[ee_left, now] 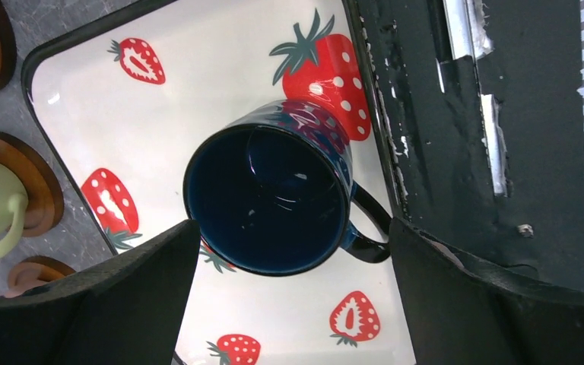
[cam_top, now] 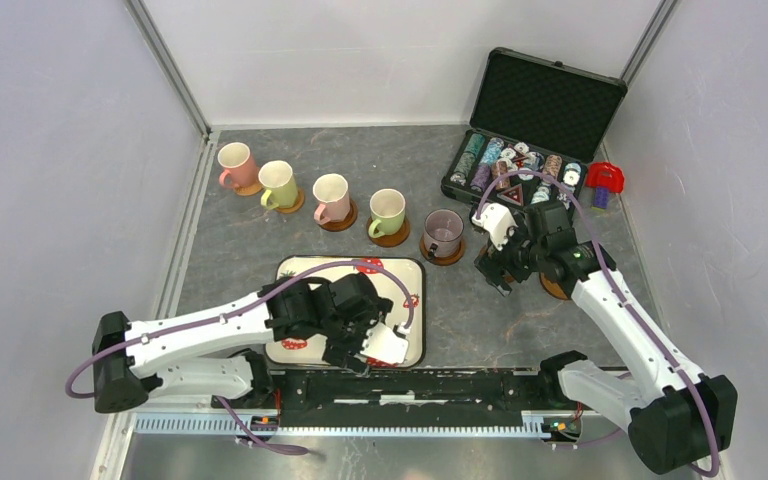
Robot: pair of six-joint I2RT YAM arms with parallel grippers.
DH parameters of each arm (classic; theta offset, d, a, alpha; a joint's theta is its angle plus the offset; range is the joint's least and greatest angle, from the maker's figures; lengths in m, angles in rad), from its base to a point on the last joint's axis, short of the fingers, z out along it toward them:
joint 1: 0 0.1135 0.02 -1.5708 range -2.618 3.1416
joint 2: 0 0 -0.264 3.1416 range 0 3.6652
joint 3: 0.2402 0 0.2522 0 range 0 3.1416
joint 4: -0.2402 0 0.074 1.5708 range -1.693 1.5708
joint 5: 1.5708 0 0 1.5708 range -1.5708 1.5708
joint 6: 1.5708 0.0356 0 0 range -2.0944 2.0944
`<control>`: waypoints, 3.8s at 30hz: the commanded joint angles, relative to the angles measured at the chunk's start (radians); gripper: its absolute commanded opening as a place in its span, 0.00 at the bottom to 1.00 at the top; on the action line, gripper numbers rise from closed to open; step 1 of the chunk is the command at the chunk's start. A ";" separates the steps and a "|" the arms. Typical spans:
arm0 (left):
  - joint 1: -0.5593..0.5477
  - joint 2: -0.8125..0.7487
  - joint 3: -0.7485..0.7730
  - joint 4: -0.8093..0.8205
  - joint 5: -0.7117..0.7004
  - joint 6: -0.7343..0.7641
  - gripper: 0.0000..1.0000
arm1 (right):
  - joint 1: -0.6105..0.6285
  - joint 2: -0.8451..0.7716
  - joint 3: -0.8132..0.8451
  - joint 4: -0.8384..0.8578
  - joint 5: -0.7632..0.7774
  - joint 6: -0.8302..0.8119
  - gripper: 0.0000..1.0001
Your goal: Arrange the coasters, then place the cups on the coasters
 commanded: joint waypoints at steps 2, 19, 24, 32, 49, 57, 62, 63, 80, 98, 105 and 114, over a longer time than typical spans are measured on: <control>-0.005 0.024 -0.009 0.087 -0.022 0.074 1.00 | 0.000 -0.007 0.050 0.003 -0.003 -0.030 0.98; 0.065 0.050 -0.056 0.185 -0.131 0.149 1.00 | -0.001 -0.041 0.036 -0.007 0.002 -0.039 0.98; 0.192 0.112 -0.014 0.210 -0.125 0.134 1.00 | 0.000 -0.046 0.029 0.007 0.010 -0.034 0.98; 0.325 0.161 0.148 0.089 -0.021 -0.056 1.00 | 0.000 -0.049 0.022 0.028 0.012 -0.038 0.98; 0.416 0.194 0.067 0.012 0.005 -0.262 0.86 | -0.011 -0.051 0.118 0.172 -0.017 0.152 0.98; 0.416 0.182 -0.067 0.327 -0.036 -0.397 0.70 | -0.060 0.006 0.181 0.208 -0.013 0.265 0.98; 0.416 0.162 -0.142 0.417 -0.024 -0.414 0.48 | -0.105 0.022 0.201 0.226 -0.001 0.276 0.98; 0.416 0.159 -0.150 0.422 -0.020 -0.412 0.46 | -0.115 0.022 0.203 0.227 -0.004 0.279 0.98; 0.414 0.024 0.001 0.304 0.062 -0.433 0.02 | -0.197 0.013 0.221 0.246 -0.008 0.267 0.98; 0.200 0.588 0.963 0.177 0.057 -0.600 0.02 | -0.664 0.236 0.572 0.236 -0.188 0.393 0.98; 0.109 0.900 1.278 0.241 0.007 -0.613 0.02 | -0.908 0.321 0.657 0.166 -0.264 0.331 0.98; 0.019 1.203 1.540 0.309 -0.090 -0.630 0.02 | -1.034 0.400 0.739 0.105 -0.282 0.262 0.98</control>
